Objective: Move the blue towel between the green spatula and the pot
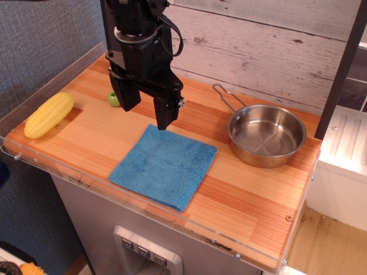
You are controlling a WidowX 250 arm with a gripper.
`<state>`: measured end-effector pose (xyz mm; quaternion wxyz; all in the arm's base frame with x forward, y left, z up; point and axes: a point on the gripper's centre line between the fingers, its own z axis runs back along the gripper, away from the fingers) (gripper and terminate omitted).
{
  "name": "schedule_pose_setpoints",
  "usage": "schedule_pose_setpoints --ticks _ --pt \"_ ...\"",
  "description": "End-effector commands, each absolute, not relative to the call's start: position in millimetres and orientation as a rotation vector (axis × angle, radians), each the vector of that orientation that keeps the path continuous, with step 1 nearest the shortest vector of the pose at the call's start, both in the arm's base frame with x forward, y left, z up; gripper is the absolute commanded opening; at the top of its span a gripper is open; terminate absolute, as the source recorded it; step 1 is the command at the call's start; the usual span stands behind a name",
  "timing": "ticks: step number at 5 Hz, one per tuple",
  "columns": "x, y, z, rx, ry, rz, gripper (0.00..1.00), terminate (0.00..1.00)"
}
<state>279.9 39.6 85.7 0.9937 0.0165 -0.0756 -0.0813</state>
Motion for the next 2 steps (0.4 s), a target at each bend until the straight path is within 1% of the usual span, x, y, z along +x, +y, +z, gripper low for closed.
schedule_pose_setpoints --ticks 1,2 --pt "280 40 86 0.033 -0.152 -0.163 1.00 0.00" --pt "276 34 73 0.038 -0.168 -0.130 1.00 0.00"
